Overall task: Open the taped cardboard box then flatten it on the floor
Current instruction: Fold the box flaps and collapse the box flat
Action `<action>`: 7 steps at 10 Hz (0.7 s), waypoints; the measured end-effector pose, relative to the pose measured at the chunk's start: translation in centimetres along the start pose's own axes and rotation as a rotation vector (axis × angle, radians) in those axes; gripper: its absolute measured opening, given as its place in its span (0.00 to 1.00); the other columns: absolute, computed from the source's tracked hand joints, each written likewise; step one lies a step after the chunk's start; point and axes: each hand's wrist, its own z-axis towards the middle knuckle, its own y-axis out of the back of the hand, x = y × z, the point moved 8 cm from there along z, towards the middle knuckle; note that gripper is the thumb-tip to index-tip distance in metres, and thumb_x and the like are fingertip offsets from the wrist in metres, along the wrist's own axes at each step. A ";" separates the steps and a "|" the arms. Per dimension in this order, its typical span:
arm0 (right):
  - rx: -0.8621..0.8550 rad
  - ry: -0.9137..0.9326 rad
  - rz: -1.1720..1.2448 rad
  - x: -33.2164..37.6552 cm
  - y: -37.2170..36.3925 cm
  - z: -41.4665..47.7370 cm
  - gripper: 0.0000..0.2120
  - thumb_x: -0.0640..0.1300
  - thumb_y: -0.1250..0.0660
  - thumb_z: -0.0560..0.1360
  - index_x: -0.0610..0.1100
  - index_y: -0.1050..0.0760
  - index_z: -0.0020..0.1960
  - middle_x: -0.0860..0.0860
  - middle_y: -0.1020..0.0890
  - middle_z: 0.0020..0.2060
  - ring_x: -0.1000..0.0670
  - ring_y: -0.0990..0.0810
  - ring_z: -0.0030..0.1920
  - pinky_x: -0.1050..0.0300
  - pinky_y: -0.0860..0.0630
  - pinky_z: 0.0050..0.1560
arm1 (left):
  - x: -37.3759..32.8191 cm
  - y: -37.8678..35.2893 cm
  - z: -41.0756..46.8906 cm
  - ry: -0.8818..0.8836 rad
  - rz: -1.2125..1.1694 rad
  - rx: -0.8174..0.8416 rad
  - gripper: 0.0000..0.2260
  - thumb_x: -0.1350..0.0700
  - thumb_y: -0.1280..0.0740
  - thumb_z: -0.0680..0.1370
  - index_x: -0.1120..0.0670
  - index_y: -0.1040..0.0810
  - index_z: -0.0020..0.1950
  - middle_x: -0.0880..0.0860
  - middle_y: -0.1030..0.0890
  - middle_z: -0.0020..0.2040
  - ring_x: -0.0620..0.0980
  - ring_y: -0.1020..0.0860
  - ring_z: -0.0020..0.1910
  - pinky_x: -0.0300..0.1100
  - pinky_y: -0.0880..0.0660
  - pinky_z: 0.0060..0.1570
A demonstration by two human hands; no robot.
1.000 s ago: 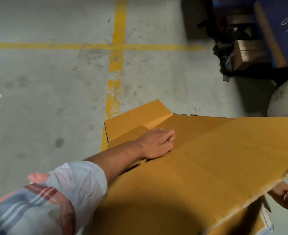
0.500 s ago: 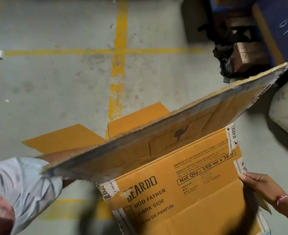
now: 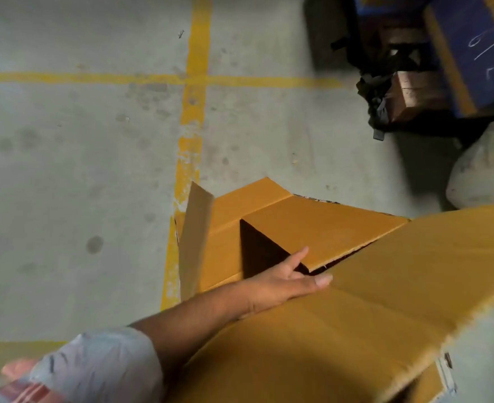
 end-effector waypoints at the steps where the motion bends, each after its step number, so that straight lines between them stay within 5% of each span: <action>1: 0.076 0.173 -0.081 9.7 1.2 -0.8 0.30 0.74 0.29 0.54 0.52 0.17 0.42 0.50 0.14 0.35 0.44 0.16 0.39 0.51 0.19 0.42 | 1.3 -0.4 0.6 0.023 0.037 0.016 0.57 0.29 0.26 0.62 0.40 0.57 0.80 0.57 0.36 0.78 0.48 0.35 0.76 0.51 0.40 0.76; 2: -0.253 0.263 -0.058 27.7 5.8 1.7 0.37 0.79 0.31 0.44 0.61 0.18 0.47 0.49 0.13 0.38 0.43 0.15 0.41 0.48 0.17 0.45 | 1.6 -0.3 0.9 -0.028 0.029 -0.001 0.60 0.28 0.25 0.59 0.40 0.58 0.80 0.57 0.35 0.78 0.48 0.32 0.74 0.51 0.37 0.75; 4: 0.245 0.490 -0.628 42.7 2.4 -4.5 0.24 0.72 0.31 0.59 0.65 0.21 0.53 0.60 0.15 0.44 0.57 0.16 0.46 0.52 0.19 0.50 | 2.8 3.3 0.1 -0.001 0.389 -0.147 0.61 0.24 0.27 0.55 0.32 0.61 0.77 0.48 0.43 0.81 0.50 0.47 0.80 0.56 0.43 0.76; 5: 0.252 0.615 -0.801 45.0 -4.7 -3.6 0.26 0.66 0.34 0.66 0.56 0.23 0.60 0.57 0.17 0.48 0.52 0.19 0.48 0.56 0.23 0.52 | 2.5 4.7 -0.2 0.013 0.549 -0.225 0.62 0.25 0.26 0.55 0.32 0.67 0.75 0.46 0.45 0.81 0.52 0.48 0.80 0.58 0.43 0.75; 6: 0.501 0.601 -1.059 40.9 -14.8 -2.2 0.33 0.68 0.34 0.68 0.53 0.30 0.68 0.52 0.22 0.58 0.48 0.22 0.57 0.54 0.27 0.54 | 1.9 5.9 -0.4 -0.019 0.502 -0.263 0.65 0.25 0.25 0.53 0.31 0.70 0.73 0.43 0.51 0.82 0.52 0.51 0.81 0.59 0.42 0.75; 7: 0.554 0.572 -1.103 38.7 -18.6 -0.8 0.38 0.71 0.34 0.65 0.55 0.35 0.70 0.52 0.25 0.61 0.46 0.25 0.60 0.49 0.25 0.57 | 1.9 7.0 -0.7 -0.050 0.522 -0.274 0.67 0.31 0.22 0.57 0.34 0.73 0.74 0.43 0.51 0.82 0.47 0.50 0.80 0.55 0.42 0.76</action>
